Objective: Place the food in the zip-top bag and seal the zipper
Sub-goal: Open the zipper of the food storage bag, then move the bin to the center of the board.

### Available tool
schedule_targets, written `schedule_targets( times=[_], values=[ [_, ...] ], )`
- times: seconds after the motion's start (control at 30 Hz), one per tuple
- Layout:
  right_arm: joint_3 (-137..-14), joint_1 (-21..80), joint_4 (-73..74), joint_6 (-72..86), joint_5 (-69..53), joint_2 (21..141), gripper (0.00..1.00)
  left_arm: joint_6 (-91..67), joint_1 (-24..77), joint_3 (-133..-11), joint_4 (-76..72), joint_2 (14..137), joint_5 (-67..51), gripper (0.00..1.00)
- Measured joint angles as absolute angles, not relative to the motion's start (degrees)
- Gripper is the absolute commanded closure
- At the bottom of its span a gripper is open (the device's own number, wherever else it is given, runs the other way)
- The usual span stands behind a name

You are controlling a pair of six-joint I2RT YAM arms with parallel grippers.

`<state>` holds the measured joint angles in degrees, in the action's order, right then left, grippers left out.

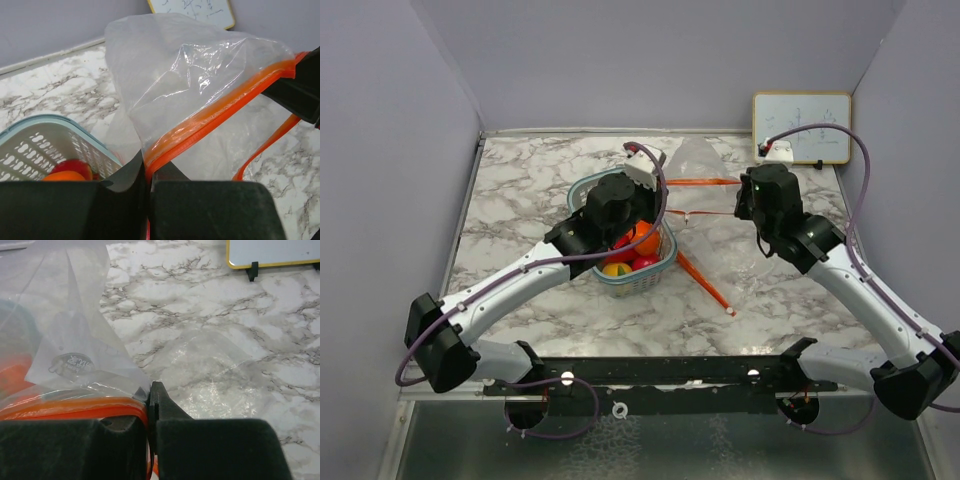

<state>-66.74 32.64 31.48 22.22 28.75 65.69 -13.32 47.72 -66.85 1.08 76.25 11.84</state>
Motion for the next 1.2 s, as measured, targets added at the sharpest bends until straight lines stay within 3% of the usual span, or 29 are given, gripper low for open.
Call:
schedule_targets(
  times=[0.17, 0.23, 0.57, 0.9, 1.03, 1.2],
  values=[
    [-66.67, 33.04, 29.47, 20.99, 26.52, 63.51, 0.56, -12.97, 48.05, -66.81, 0.56, 74.00, 12.51, 1.00],
    [-66.22, 32.58, 27.14, 18.46, 19.57, 62.41, 0.44, -12.93, 47.75, -66.57, 0.60, 74.08, 13.37, 1.00],
    [-64.60, 32.25, 19.40, 12.10, -10.46, 58.78, 0.44, -12.08, 47.31, -68.79, 2.92, 75.42, 18.41, 1.00],
    [-63.83, 32.25, 15.46, 9.37, -31.59, 54.68, 0.45, -6.48, 47.13, -74.74, 8.34, 67.81, 35.88, 1.00],
    [-63.46, 32.29, 15.38, 9.15, -33.19, 56.69, 0.47, -5.41, 46.94, -75.00, 10.74, 62.19, 41.91, 1.00],
    [-65.41, 32.29, 16.73, 10.28, -27.40, 67.35, 0.49, -5.37, 46.94, -75.00, 15.35, 57.08, 48.45, 1.00]
  ],
)
